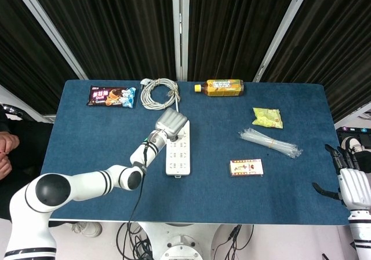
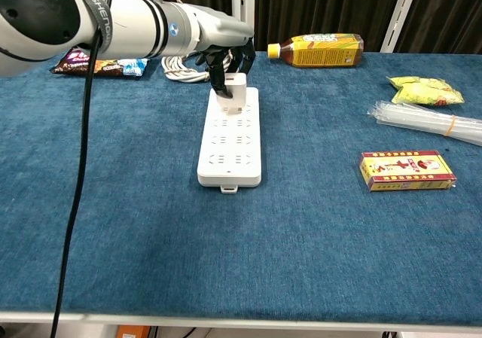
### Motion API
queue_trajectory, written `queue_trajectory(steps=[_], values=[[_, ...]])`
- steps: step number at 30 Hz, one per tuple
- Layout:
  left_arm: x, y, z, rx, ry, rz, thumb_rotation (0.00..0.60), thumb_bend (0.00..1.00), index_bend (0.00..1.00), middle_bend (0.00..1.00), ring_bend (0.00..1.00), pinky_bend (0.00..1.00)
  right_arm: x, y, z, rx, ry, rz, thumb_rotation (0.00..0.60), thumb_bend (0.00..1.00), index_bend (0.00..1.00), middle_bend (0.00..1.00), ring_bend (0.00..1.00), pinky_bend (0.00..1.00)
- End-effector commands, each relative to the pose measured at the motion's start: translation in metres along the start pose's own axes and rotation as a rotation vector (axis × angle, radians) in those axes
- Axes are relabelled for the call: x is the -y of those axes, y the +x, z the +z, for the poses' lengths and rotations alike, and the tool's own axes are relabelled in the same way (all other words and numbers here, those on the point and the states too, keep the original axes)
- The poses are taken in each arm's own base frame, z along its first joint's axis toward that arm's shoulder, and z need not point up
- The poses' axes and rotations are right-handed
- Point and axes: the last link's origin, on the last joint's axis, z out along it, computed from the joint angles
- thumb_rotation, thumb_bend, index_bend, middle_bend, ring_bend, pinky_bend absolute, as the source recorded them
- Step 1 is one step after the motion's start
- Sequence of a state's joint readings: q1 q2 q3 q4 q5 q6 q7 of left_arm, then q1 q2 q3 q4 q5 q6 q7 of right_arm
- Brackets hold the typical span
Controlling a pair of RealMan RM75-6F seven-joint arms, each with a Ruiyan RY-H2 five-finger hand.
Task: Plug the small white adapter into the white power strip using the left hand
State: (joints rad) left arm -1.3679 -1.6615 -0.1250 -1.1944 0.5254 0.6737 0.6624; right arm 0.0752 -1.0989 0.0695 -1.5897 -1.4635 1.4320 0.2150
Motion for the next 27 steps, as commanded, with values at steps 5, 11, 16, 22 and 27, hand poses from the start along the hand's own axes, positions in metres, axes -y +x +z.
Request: queue_trajectory(steps=[5, 11, 16, 22, 27], values=[[-0.0027, 0.0009, 0.0020, 0.002, -0.004, 0.000, 0.600, 0.53, 0.69, 0.80, 0.67, 0.65, -0.0004, 0.0002, -0.0007, -0.001, -0.002, -0.001, 0.600, 0.08, 0.00, 0.13, 0.00, 0.00], [-0.0029, -0.0012, 0.0053, 0.019, -0.001, 0.015, 0.600, 0.53, 0.69, 0.80, 0.67, 0.65, -0.0013, 0.0005, -0.0015, -0.002, -0.007, 0.000, 0.600, 0.08, 0.00, 0.13, 0.00, 0.00], [0.0004, -0.0042, 0.0072, 0.029, 0.012, 0.009, 0.600, 0.53, 0.69, 0.80, 0.67, 0.65, -0.0020, 0.0007, -0.0020, -0.004, -0.009, 0.000, 0.600, 0.08, 0.00, 0.13, 0.00, 0.00], [0.0020, -0.0072, 0.0083, 0.030, 0.016, 0.010, 0.600, 0.53, 0.70, 0.81, 0.67, 0.65, -0.0022, 0.0007, -0.0022, -0.004, -0.010, 0.000, 0.600, 0.08, 0.00, 0.13, 0.00, 0.00], [-0.0026, -0.0075, 0.0099, 0.028, 0.007, 0.024, 0.600, 0.53, 0.70, 0.81, 0.67, 0.65, -0.0024, 0.0006, -0.0027, -0.005, -0.011, -0.001, 0.600, 0.08, 0.00, 0.13, 0.00, 0.00]])
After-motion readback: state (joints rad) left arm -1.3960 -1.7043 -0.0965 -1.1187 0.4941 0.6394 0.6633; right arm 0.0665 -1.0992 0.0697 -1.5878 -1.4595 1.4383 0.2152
